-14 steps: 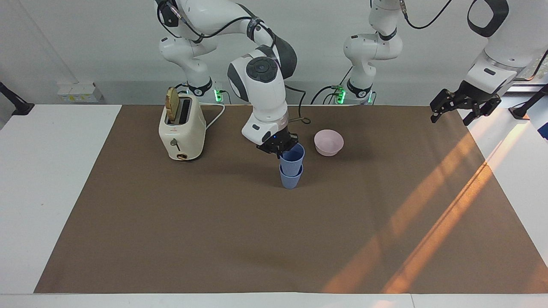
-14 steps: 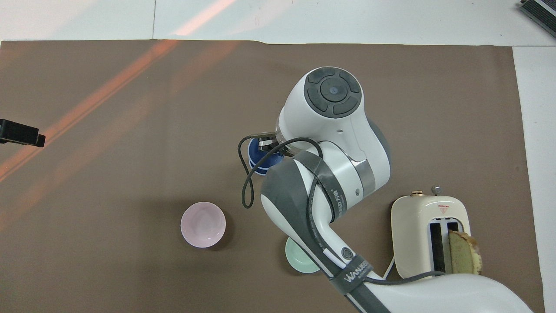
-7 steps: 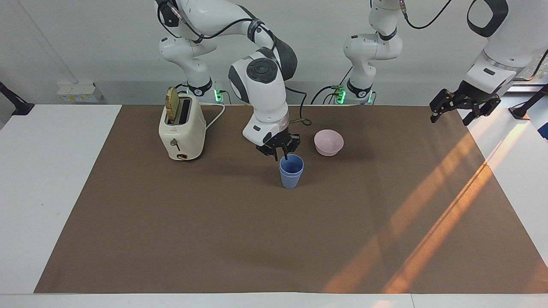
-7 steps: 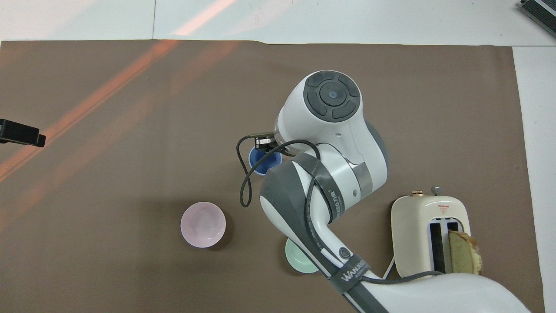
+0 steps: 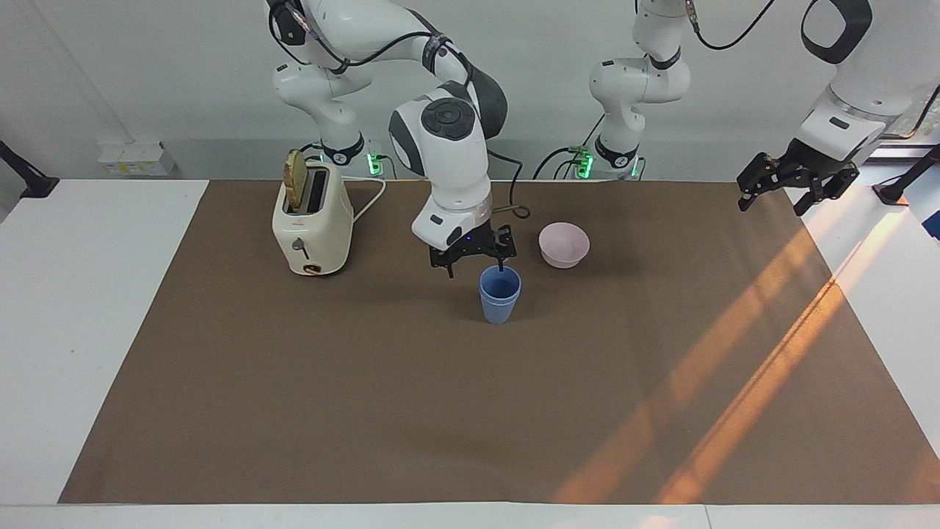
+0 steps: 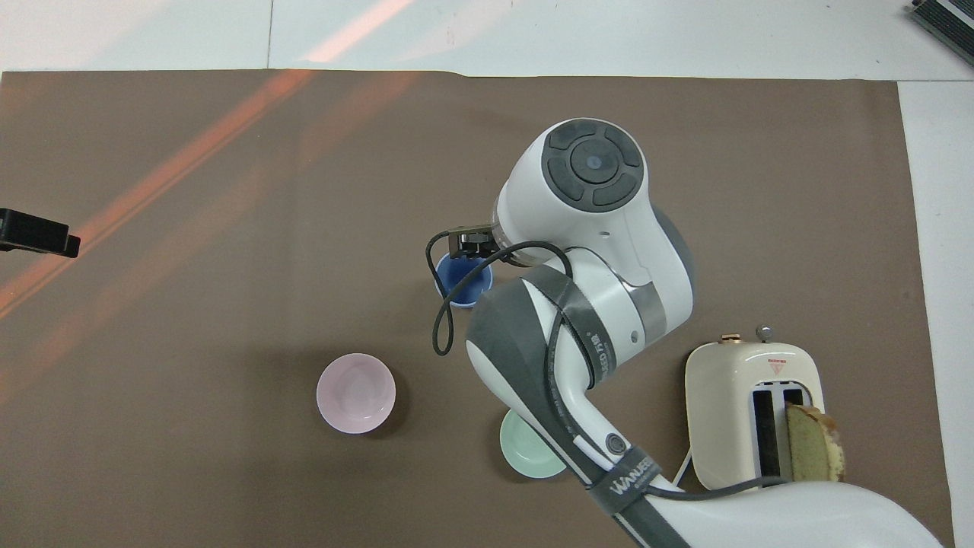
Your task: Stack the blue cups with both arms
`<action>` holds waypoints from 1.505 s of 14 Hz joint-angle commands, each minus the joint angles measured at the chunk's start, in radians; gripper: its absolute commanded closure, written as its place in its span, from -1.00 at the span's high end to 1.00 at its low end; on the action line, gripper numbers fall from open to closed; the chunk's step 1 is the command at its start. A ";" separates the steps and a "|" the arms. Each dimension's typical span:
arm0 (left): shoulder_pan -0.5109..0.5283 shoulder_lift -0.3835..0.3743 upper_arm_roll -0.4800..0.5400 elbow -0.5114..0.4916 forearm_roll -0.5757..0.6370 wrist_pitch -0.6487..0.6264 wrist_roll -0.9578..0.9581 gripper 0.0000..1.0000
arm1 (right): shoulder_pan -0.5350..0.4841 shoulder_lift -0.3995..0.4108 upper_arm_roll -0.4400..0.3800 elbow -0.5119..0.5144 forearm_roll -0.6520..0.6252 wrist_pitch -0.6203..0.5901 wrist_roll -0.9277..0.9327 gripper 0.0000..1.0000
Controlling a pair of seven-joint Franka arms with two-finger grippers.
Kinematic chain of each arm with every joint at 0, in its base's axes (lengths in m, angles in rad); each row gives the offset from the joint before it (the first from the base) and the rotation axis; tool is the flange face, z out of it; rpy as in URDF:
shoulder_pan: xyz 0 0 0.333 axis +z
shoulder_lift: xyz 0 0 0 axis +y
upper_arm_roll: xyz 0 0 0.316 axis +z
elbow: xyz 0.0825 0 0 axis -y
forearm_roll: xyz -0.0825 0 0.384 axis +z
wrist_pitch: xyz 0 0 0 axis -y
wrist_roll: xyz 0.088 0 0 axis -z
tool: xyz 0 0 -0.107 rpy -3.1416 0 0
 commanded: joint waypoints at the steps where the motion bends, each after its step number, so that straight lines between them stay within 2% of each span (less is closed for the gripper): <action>1: -0.001 -0.008 0.000 0.002 0.007 -0.009 0.001 1.00 | -0.044 -0.057 0.003 0.029 -0.047 -0.093 -0.026 1.00; 3: -0.001 -0.008 0.000 0.002 0.007 -0.009 0.001 1.00 | -0.081 -0.065 0.002 0.074 -0.069 -0.200 -0.076 1.00; 8: -0.001 -0.008 0.000 0.002 0.007 -0.009 0.001 1.00 | -0.260 -0.169 0.005 0.099 -0.054 -0.329 -0.214 1.00; 12: -0.001 -0.008 0.000 0.002 0.007 -0.009 0.001 1.00 | -0.346 -0.204 0.002 0.146 -0.067 -0.441 -0.286 1.00; 17: 0.007 -0.008 0.000 0.001 0.007 -0.016 0.001 1.00 | -0.477 -0.249 0.002 0.108 -0.046 -0.431 -0.374 1.00; 20: 0.007 -0.008 0.000 0.002 0.014 -0.016 0.001 1.00 | -0.517 -0.325 0.002 -0.050 -0.046 -0.330 -0.463 1.00; 21: 0.007 -0.008 0.000 0.002 0.016 -0.016 -0.001 1.00 | -0.527 -0.336 0.002 -0.073 -0.046 -0.310 -0.486 1.00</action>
